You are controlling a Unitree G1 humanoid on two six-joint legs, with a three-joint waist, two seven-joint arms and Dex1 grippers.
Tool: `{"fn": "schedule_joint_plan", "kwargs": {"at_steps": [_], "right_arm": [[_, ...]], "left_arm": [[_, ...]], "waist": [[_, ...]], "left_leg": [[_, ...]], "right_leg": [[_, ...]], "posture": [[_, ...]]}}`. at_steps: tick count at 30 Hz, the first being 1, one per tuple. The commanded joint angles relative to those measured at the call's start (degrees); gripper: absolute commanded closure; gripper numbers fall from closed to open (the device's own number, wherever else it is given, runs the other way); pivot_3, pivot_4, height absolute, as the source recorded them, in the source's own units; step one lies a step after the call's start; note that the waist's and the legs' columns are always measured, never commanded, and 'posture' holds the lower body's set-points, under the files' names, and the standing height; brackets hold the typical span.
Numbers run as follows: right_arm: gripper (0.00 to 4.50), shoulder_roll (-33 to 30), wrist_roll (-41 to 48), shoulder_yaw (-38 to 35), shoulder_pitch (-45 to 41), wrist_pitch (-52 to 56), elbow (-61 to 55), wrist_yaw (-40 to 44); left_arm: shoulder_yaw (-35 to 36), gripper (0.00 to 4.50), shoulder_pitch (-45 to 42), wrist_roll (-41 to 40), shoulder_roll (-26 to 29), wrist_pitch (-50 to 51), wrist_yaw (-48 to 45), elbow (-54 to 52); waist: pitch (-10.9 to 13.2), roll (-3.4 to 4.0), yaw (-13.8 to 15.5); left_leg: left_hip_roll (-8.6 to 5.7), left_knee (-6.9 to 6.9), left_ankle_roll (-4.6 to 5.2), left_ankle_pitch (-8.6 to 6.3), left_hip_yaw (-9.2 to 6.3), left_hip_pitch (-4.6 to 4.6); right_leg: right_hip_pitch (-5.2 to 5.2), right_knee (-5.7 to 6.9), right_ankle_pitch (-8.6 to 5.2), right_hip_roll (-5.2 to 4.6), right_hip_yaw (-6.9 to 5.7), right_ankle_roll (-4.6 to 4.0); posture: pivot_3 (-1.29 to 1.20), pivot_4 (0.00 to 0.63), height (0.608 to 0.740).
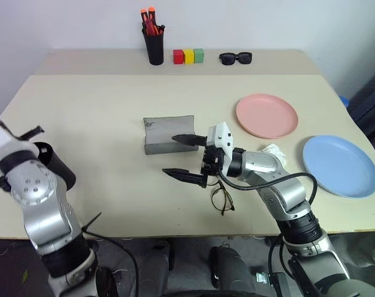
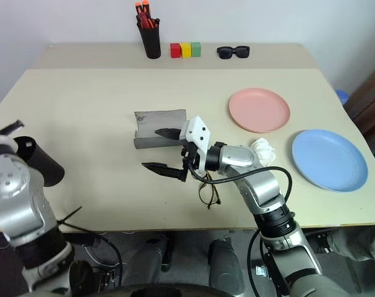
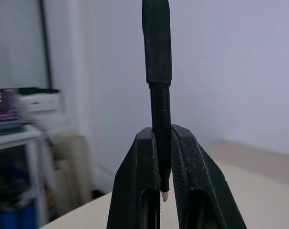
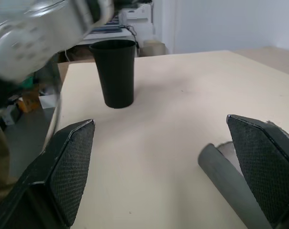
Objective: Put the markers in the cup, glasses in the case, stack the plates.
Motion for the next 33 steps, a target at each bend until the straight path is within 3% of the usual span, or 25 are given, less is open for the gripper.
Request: {"fn": "schedule_joint_plan", "kwargs": {"at_steps": [1,11,24,27,31,33], "right_arm": [[0.00,0.81,1.22,-0.28,-1.04,-0.88,-0.79,0.94],[0.00,2.05,0.52,-0.24,-2.27,-1.99,1.40,2.36],[0.00,2.04,0.43,-0.38,-1.45,-1.76,0.31,1.59],[0.00,2.02,0.46,-0.33,-1.37,-1.66,0.11,1.45],[0.00,2.04,0.54,-0.22,-1.44,-1.56,-0.01,1.28],[0.00,1.99,0.60,-0.21,-1.42,-1.50,-0.10,1.30]], "left_arm": [[-0.53,4.48,3.53,1.63,-1.51,0.20,0.65,-5.41],[-3.36,4.48,9.66,0.72,-7.27,-2.06,0.63,-5.84],[-6.38,4.48,12.68,1.04,-8.63,-6.17,0.69,-3.03],[-6.61,3.30,12.83,1.29,-8.72,-6.54,0.95,-2.60],[-7.35,1.24,12.55,2.01,-8.86,-5.94,1.58,-2.57],[-7.96,1.24,12.30,2.54,-9.12,-5.30,1.86,-3.21]], "waist": [[0.00,-0.01,0.15],[-0.01,-0.02,0.08],[-0.01,-0.02,0.08],[-0.01,-0.02,0.08],[-0.01,-0.02,0.08],[-0.01,-0.02,0.08]], "left_leg": [[0.00,0.00,0.00,0.00,0.00,-0.01],[0.01,0.00,0.01,0.00,0.02,-0.01],[0.03,-0.01,0.02,0.00,0.00,-0.01],[0.03,-0.01,0.02,-0.01,-0.02,-0.02],[0.03,-0.01,0.02,0.00,-0.02,-0.02],[0.03,-0.01,0.02,0.00,-0.02,-0.02]], "right_leg": [[0.00,0.01,0.00,0.00,-0.01,-0.01],[-0.01,0.00,-0.06,0.02,-0.02,-0.11],[-0.02,-0.01,-0.10,0.02,-0.02,-0.18],[-0.02,-0.03,-0.10,0.02,-0.02,-0.18],[-0.02,-0.02,-0.10,0.02,-0.02,-0.18],[-0.02,-0.03,-0.10,0.02,-0.02,-0.18]], "posture": [[0.00,0.150,0.740],[0.00,0.150,0.740],[0.00,0.150,0.740],[0.00,0.150,0.740],[0.00,0.150,0.740],[0.00,0.150,0.740]]}}
